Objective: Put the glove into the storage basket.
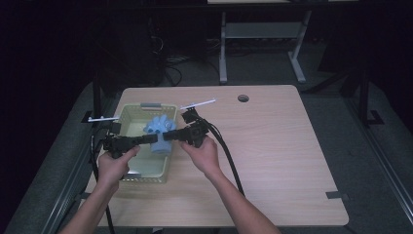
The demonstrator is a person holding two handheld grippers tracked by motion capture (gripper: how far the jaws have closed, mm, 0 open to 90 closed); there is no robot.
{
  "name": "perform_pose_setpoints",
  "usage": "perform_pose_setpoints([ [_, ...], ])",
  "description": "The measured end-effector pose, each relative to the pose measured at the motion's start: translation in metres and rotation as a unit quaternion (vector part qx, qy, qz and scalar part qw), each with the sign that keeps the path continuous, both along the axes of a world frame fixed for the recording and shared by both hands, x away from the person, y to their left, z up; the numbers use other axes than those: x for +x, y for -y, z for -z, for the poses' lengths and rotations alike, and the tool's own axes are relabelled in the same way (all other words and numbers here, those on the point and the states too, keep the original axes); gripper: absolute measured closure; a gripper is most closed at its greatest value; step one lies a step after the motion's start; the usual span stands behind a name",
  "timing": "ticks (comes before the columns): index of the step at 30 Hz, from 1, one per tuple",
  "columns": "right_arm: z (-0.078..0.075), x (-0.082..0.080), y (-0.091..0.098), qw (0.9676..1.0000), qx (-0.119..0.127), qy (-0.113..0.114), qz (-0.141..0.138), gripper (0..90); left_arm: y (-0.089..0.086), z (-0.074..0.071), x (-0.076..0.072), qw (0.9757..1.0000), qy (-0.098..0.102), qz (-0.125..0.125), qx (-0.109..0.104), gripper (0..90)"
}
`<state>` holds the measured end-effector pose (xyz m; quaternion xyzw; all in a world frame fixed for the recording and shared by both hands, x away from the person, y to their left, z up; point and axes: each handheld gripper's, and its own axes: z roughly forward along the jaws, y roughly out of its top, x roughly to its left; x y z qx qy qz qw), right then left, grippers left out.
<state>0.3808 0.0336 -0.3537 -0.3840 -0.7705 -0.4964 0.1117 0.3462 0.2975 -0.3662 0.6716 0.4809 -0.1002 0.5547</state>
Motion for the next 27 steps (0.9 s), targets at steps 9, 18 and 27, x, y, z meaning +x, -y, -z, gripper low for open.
perform_pose_setpoints([
  [9,0.002,0.006,-0.018,1.0000,0.003,-0.005,-0.005,80.1,-0.017,0.000,0.003,0.9999,-0.006,-0.009,0.012,81.2],
  [18,0.006,0.010,-0.033,0.9999,0.002,-0.009,-0.008,80.1,-0.031,0.003,0.006,0.9996,-0.020,-0.013,0.014,81.9],
  [27,0.011,0.014,-0.043,0.9998,0.001,-0.015,-0.009,80.1,-0.039,0.005,0.009,0.9995,-0.020,-0.015,0.017,82.1],
])
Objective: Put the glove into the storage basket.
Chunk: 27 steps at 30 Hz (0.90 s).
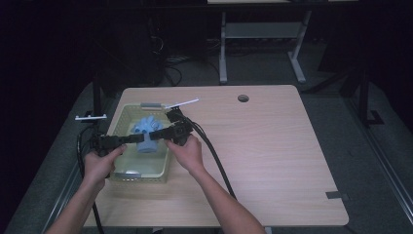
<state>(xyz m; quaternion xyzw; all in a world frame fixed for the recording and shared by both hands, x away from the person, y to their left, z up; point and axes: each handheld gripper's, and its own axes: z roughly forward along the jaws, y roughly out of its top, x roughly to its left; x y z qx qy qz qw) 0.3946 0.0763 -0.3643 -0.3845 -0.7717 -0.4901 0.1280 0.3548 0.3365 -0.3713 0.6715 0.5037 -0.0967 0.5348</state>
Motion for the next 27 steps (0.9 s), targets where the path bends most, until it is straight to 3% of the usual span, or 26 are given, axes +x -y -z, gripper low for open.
perform_pose_setpoints([
  [27,0.020,0.010,-0.019,0.9995,-0.012,-0.029,0.002,78.5,-0.008,0.008,0.005,0.9982,-0.022,-0.014,0.054,82.3],
])
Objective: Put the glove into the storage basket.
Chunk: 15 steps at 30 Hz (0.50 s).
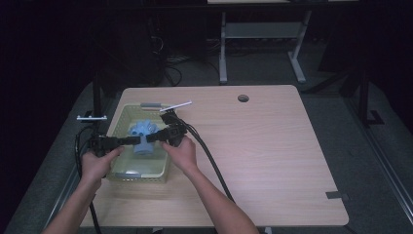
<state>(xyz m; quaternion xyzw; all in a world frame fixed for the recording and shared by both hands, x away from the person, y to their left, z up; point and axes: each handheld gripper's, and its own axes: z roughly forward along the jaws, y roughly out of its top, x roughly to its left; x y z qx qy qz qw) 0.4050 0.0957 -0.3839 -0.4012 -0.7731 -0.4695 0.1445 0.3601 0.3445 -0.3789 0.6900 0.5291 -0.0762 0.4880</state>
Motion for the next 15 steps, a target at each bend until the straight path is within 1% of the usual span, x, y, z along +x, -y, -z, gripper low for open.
perform_pose_setpoints([
  [5,0.0026,0.0016,-0.0004,1.0000,-0.003,-0.005,-0.001,77.2,-0.0006,0.0008,0.0007,1.0000,0.001,0.000,0.006,82.2],
  [10,0.0052,0.0031,0.0000,0.9999,-0.010,-0.007,-0.006,76.6,-0.0007,0.0019,0.0011,0.9998,-0.002,0.000,0.018,82.3],
  [15,0.0050,0.0031,0.0020,0.9999,-0.015,-0.007,-0.003,76.2,-0.0029,0.0036,0.0023,0.9996,-0.007,-0.004,0.028,82.4],
])
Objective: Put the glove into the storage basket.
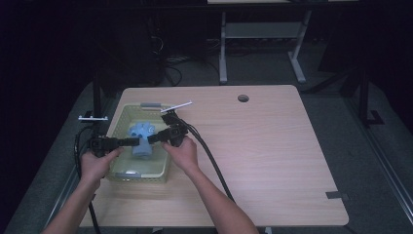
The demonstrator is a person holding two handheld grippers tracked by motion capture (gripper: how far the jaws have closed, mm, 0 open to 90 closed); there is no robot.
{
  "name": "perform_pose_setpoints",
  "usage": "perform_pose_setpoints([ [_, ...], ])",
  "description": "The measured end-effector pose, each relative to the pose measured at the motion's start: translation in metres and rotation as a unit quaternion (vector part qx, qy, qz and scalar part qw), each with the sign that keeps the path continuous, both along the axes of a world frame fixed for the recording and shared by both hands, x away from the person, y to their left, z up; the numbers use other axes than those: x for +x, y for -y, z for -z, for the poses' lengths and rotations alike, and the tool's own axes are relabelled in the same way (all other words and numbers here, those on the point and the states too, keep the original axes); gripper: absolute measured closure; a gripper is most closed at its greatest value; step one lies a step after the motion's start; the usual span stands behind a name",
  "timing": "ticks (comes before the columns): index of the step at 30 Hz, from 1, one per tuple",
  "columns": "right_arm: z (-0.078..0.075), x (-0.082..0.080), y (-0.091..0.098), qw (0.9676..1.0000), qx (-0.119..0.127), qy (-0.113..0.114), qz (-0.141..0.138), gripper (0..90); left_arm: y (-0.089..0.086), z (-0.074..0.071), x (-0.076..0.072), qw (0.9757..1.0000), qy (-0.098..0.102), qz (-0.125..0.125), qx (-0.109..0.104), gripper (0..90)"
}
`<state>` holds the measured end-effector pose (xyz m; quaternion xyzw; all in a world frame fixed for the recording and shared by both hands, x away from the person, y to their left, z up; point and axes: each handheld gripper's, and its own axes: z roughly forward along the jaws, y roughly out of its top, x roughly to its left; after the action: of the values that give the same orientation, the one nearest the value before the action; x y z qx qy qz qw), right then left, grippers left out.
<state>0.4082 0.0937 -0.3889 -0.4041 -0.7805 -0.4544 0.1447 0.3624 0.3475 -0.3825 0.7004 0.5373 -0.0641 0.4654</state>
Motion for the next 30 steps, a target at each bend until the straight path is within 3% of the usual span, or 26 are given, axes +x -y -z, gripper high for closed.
perform_pose_setpoints([
  [5,0.000,0.000,0.003,1.0000,-0.004,0.000,0.004,75.6,0.000,0.003,0.003,0.9998,-0.004,-0.003,0.017,82.4],
  [10,0.002,-0.002,0.006,1.0000,-0.003,-0.002,0.003,75.3,0.004,0.009,0.009,0.9987,-0.028,-0.005,0.043,82.4],
  [15,0.003,-0.003,0.008,1.0000,-0.003,0.002,0.001,75.0,0.011,0.019,0.015,0.9943,-0.068,-0.008,0.082,81.9],
  [20,0.002,-0.005,0.012,1.0000,0.002,0.004,0.002,74.6,0.014,0.024,0.019,0.9902,-0.081,-0.004,0.113,80.8],
  [25,0.001,-0.007,0.015,1.0000,0.003,0.006,0.003,74.6,0.014,0.028,0.021,0.9864,-0.101,-0.023,0.127,74.4],
  [28,0.001,-0.007,0.016,1.0000,0.002,0.005,0.000,73.7,0.013,0.027,0.022,0.9853,-0.105,-0.031,0.131,63.9],
  [30,0.001,-0.008,0.016,1.0000,0.002,0.006,-0.001,73.7,0.012,0.025,0.022,0.9853,-0.104,-0.035,0.131,62.5],
])
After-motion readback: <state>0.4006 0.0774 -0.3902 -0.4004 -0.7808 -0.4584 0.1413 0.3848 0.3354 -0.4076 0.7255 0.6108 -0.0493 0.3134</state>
